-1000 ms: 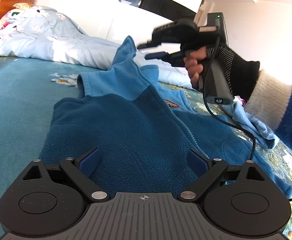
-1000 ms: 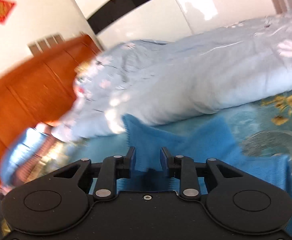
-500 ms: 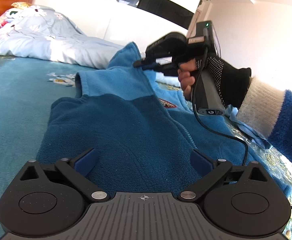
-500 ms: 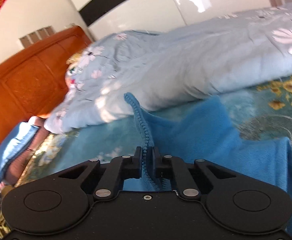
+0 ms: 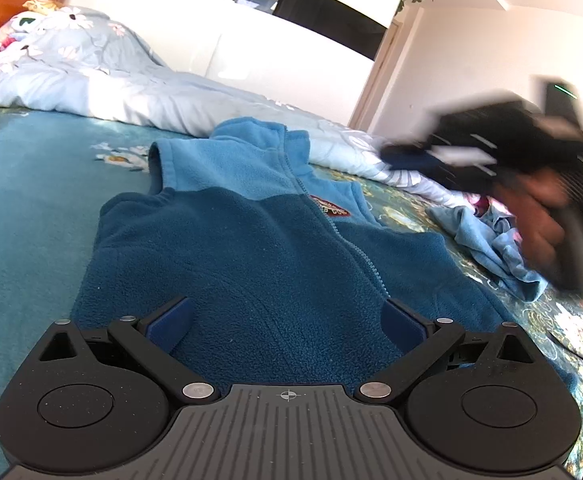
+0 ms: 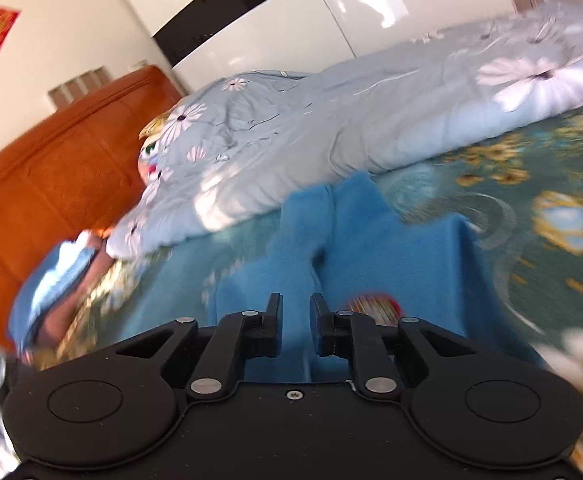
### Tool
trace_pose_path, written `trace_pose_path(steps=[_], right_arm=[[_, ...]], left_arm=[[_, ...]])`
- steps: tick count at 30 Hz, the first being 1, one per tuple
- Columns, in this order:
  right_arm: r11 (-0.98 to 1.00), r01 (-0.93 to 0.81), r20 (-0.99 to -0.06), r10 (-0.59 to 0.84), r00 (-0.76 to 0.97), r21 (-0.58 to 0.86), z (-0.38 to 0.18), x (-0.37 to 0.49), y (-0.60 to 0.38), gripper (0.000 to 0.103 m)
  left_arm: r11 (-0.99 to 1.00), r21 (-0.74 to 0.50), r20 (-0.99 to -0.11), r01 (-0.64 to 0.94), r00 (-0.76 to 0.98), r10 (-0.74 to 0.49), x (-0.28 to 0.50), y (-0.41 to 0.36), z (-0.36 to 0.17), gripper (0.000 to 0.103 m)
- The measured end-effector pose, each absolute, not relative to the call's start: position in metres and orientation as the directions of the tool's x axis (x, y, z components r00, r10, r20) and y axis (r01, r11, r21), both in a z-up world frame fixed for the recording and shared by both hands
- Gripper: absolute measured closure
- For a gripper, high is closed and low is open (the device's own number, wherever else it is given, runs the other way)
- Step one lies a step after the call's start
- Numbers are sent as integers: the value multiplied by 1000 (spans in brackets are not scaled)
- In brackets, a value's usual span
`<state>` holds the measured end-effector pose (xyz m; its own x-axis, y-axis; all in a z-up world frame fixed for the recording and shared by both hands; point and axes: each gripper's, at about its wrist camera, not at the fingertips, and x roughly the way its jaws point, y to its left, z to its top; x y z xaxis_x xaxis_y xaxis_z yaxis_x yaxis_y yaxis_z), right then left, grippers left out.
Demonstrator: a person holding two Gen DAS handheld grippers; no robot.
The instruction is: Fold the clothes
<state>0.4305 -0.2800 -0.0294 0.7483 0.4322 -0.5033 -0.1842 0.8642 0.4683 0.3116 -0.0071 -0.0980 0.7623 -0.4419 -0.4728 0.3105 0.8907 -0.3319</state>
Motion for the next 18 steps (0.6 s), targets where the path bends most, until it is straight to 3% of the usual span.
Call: trace_pose_path(steps=[2,7,13,18], right_arm=[[887,-154,-526,390,756,436,-31,387,-293,74],[885,-15,-562,309,767,466,-43,301,-327,73],[773,1,-523,429,737,634,-67,241,-309,71],[779,-45,-547,478,688,625,-81,229,-268,64]], left_arm=[[902,-317,-489,294,764,-421,309,-8,-94,2],[929,-270,-508,253,782,-361,275,-4,-70,2],[946,-279,-549,164,781,-297,219,19,-64,2],[965,-222,-614,138,750,-248,186,34,-67,2]])
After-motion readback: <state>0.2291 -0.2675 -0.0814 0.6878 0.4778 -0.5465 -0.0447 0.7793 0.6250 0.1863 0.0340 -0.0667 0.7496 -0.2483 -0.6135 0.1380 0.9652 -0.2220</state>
